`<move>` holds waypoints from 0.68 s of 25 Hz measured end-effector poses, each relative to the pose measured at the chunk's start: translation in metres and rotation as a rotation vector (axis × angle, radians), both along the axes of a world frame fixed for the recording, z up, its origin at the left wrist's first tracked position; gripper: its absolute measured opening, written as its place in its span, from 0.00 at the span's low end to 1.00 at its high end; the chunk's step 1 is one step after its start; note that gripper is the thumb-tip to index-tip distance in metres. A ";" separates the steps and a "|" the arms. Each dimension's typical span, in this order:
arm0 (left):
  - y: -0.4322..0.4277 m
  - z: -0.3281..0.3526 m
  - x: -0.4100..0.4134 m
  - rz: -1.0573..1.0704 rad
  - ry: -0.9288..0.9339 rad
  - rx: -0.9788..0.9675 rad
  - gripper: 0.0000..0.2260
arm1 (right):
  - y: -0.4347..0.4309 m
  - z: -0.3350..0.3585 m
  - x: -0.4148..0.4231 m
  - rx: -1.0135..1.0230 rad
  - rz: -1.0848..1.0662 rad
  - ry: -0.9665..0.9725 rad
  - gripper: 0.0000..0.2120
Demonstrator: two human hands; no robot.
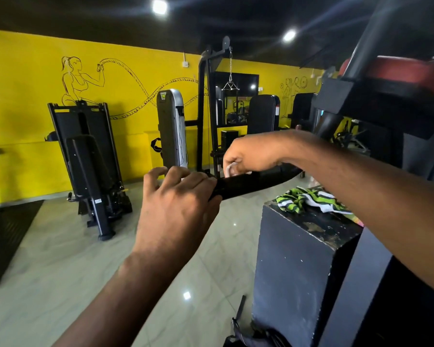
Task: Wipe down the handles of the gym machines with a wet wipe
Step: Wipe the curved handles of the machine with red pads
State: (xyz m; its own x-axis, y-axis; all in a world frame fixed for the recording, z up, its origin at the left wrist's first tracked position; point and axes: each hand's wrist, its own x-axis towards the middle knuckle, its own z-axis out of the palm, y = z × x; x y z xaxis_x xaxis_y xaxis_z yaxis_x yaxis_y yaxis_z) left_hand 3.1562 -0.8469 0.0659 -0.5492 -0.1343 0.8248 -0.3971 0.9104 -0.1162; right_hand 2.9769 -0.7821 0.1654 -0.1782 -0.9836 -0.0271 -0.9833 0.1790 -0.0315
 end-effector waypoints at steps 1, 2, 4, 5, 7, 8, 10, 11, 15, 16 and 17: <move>0.001 0.000 0.000 0.002 -0.006 -0.004 0.11 | -0.002 0.001 0.002 0.007 0.008 -0.028 0.08; 0.001 0.000 -0.001 0.006 -0.010 -0.004 0.11 | -0.003 0.002 0.004 -0.010 0.041 -0.044 0.08; 0.001 0.001 -0.001 0.012 -0.013 0.000 0.10 | -0.006 0.004 0.002 -0.004 0.055 0.003 0.08; 0.001 0.002 -0.002 0.010 -0.013 0.004 0.10 | -0.006 0.006 -0.003 0.048 0.007 0.044 0.08; 0.002 0.003 -0.002 0.002 -0.015 0.009 0.11 | -0.001 0.008 -0.011 0.170 -0.124 0.099 0.09; 0.002 0.002 -0.003 0.004 -0.016 0.007 0.11 | 0.002 0.010 -0.013 0.166 -0.143 0.107 0.09; 0.002 0.002 -0.003 0.021 -0.013 0.004 0.10 | 0.010 0.010 -0.008 0.014 -0.084 0.097 0.09; 0.002 0.003 -0.005 0.032 -0.010 0.006 0.10 | 0.014 0.007 -0.003 -0.085 -0.052 0.072 0.09; 0.002 0.005 -0.010 0.044 -0.027 -0.004 0.10 | 0.036 -0.026 0.011 -0.416 -0.087 0.090 0.13; 0.002 0.005 -0.010 0.046 -0.029 -0.007 0.10 | 0.040 -0.039 0.014 -0.520 -0.065 0.169 0.16; 0.001 0.005 -0.010 0.044 -0.024 -0.007 0.10 | 0.044 -0.051 0.017 -0.627 -0.038 0.229 0.18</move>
State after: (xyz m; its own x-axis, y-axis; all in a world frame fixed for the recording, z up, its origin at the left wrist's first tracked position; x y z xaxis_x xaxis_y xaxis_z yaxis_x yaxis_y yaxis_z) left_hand 3.1461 -0.8455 0.0713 -0.5629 -0.1526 0.8123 -0.4337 0.8912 -0.1331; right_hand 2.9941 -0.7384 0.1142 -0.1461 -0.7938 0.5904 -0.9709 0.2295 0.0683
